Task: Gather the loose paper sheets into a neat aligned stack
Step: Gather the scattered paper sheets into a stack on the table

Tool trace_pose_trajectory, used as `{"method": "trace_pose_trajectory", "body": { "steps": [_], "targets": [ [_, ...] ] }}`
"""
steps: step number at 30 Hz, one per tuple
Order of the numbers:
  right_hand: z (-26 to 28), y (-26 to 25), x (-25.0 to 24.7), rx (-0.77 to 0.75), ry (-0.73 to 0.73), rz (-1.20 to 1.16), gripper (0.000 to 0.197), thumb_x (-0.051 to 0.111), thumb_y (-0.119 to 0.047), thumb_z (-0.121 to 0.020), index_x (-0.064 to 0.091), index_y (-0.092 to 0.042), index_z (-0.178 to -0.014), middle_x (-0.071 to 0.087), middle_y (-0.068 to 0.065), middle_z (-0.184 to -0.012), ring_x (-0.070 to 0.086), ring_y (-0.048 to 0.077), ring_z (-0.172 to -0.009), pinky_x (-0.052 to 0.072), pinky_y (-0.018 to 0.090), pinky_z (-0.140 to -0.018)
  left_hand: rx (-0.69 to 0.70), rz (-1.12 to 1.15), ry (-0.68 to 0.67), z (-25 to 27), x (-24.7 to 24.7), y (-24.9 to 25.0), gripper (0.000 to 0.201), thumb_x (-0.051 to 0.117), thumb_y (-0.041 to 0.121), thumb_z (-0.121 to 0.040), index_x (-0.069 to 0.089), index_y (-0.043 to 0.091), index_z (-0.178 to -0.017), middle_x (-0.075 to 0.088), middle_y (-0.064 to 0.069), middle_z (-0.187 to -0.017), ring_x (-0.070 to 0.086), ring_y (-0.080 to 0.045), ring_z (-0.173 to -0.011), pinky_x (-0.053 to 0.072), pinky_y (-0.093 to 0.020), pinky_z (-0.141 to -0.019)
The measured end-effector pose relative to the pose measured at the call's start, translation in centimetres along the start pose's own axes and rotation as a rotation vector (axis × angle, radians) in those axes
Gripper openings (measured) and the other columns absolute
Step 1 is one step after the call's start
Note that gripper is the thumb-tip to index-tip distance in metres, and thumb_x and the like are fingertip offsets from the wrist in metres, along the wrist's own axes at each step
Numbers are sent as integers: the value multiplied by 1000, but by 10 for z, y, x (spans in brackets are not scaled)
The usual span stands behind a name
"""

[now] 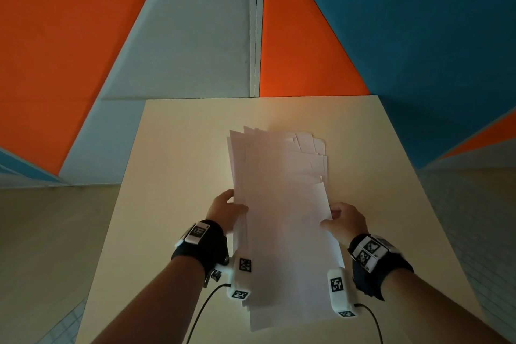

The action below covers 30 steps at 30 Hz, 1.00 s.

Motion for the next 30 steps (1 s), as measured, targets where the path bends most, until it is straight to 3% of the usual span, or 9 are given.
{"method": "trace_pose_trajectory", "body": {
  "steps": [5, 8, 10, 13, 18, 21, 23, 25, 30],
  "targets": [
    [3, -10, 0, -32, -9, -20, 20, 67, -7, -78, 72, -18, -94, 69, 0, -82, 63, 22, -83, 43, 22, -72, 65, 20, -83, 3, 8, -6, 56, 46, 2, -88, 49, 33, -133, 70, -9, -115, 69, -32, -103, 53, -51, -94],
    [4, -15, 2, -59, -16, -75, 23, 66, -9, -79, 74, -18, -98, 72, -2, -84, 69, 22, -87, 48, 24, -73, 80, 120, -78, 7, 12, -2, 51, 41, 5, -95, 39, 31, -139, 63, -10, -124, 62, -34, -112, 50, -53, -98],
    [1, -13, 5, -56, -36, -107, 27, 66, -9, -78, 73, -17, -103, 76, -1, -94, 70, 20, -91, 53, 27, -80, 85, 166, -102, 6, 11, -5, 51, 49, 7, -95, 36, 31, -138, 60, -11, -123, 60, -35, -113, 50, -54, -96],
    [1, -10, 3, -84, -47, -84, 39, 68, -11, -77, 67, -16, -115, 72, -2, -109, 67, 20, -103, 51, 28, -87, 92, 117, -157, 7, 9, -11, 79, 62, -10, -81, 32, 37, -136, 58, -11, -122, 58, -36, -112, 51, -57, -93],
    [38, -15, 10, -496, -228, 258, 108, 84, -36, -65, 21, -32, -153, 22, -4, -159, 19, 20, -147, 23, 33, -115, 70, 100, -111, -3, 6, -21, 79, 57, -8, -82, 28, 37, -140, 55, -14, -125, 56, -40, -114, 48, -62, -95],
    [69, 6, 43, -730, -431, 724, 140, 79, -66, -44, -19, -58, -143, -25, -15, -160, -18, 22, -149, 6, 45, -118, 58, 150, -87, -3, 8, -23, 66, 52, -4, -90, 27, 31, -141, 56, -12, -121, 57, -38, -111, 48, -60, -95],
    [82, 18, 61, -781, -495, 815, 145, 83, -65, -44, -23, -57, -143, -38, -14, -156, -37, 24, -143, -11, 50, -116, 52, 177, -73, -3, 9, -23, 59, 50, 0, -93, 27, 27, -140, 53, -14, -123, 57, -37, -108, 49, -58, -95],
    [86, 21, 67, -798, -476, 832, 143, 83, -66, -46, -20, -56, -145, -39, -12, -156, -39, 26, -142, -14, 54, -115, 46, 199, -68, -3, 9, -24, 54, 49, 4, -95, 29, 27, -140, 52, -14, -126, 57, -34, -105, 51, -55, -93],
    [71, 8, 61, -747, -362, 815, 124, 73, -75, -52, -6, -57, -146, -26, -13, -160, -18, 24, -149, 3, 58, -116, 56, 232, -77, -4, 9, -25, 50, 51, 11, -96, 31, 27, -139, 56, -8, -118, 59, -29, -102, 51, -54, -93]
  ]
}}
Point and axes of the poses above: each hand's wrist, its own z-axis away from the middle knuckle, its own x-axis out of the palm, y = z × x, the point moved 6 cm from there along -z, towards the middle knuckle
